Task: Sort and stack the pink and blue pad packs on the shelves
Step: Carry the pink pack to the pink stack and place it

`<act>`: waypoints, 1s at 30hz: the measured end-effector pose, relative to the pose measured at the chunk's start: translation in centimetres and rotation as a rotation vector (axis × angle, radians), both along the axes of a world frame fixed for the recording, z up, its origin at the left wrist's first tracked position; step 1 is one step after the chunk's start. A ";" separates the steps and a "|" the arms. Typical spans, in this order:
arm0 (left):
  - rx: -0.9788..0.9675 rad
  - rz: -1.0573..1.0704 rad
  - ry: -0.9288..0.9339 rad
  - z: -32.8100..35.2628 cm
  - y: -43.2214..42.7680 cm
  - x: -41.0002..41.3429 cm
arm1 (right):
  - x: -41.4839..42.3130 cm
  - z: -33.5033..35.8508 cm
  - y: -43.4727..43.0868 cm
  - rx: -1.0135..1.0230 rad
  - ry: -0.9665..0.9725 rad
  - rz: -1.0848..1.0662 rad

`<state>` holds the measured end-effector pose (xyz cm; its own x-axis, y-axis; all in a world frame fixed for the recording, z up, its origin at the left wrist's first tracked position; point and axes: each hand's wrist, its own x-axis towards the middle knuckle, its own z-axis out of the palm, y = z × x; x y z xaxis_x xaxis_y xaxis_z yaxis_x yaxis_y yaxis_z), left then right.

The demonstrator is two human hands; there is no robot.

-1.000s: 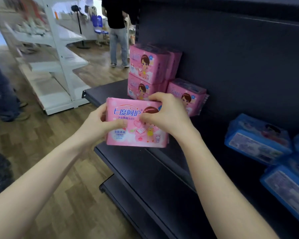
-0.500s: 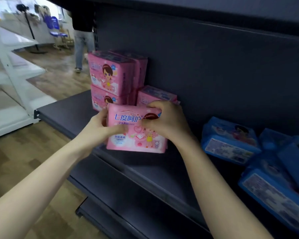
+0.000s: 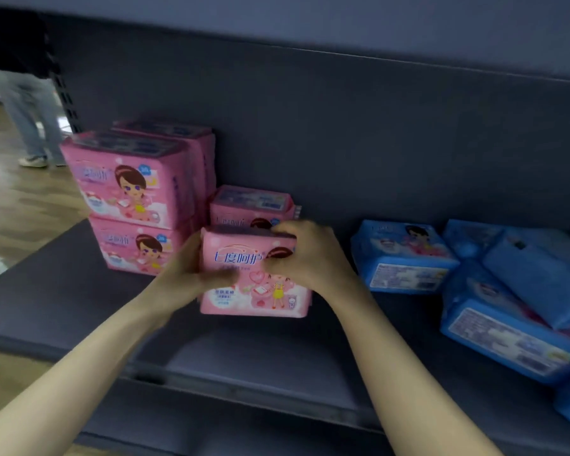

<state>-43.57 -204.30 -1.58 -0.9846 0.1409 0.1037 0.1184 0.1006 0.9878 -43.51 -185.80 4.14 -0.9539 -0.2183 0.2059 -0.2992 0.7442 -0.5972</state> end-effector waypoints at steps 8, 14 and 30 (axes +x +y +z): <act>-0.074 -0.087 0.060 -1.6 -0.7 -2.8 | 0.1 -1.5 -1.2 0.098 0.035 -0.096; -0.387 -0.021 0.184 -1.1 -1.7 -3.7 | 0.5 -2.2 -2.1 0.125 0.063 -0.172; -1.197 0.053 0.898 -1.0 0.0 -2.1 | 1.2 -4.4 -3.7 0.122 0.236 -0.281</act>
<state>-45.70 -204.34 -2.60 -0.6634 0.5447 0.5131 0.5956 0.7994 -0.0785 -42.33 -189.54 -0.30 -0.9093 0.0088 0.4160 -0.1921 0.8779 -0.4385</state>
